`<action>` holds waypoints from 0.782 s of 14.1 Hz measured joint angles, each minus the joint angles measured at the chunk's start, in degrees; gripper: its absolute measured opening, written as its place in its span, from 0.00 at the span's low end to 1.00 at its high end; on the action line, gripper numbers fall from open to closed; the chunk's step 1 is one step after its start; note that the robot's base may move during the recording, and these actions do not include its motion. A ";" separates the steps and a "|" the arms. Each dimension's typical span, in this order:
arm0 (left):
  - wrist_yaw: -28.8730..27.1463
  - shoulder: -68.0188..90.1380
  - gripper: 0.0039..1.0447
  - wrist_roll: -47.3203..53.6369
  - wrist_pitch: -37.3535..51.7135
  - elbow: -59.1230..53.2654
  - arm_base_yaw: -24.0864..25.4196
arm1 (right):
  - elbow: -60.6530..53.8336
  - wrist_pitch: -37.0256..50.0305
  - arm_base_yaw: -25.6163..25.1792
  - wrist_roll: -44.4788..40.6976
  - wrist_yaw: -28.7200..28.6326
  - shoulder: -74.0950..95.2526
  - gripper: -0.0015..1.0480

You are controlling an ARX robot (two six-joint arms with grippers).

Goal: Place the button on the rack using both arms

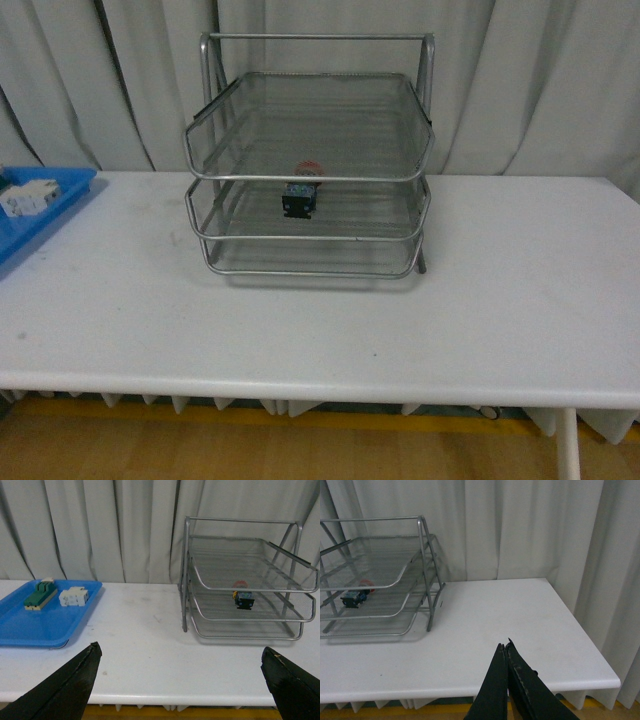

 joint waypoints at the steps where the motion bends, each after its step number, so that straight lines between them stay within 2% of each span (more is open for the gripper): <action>1: 0.02 0.00 0.94 0.00 -0.07 0.00 0.00 | 0.02 -0.13 0.00 0.00 0.00 0.11 0.02; 5: -0.02 0.00 0.94 0.00 -0.04 0.00 0.00 | 0.02 0.04 0.00 -0.04 0.00 0.02 0.03; 11: -0.02 0.00 0.94 0.02 -0.02 0.00 0.00 | 0.02 0.04 0.00 -0.02 0.00 0.02 0.76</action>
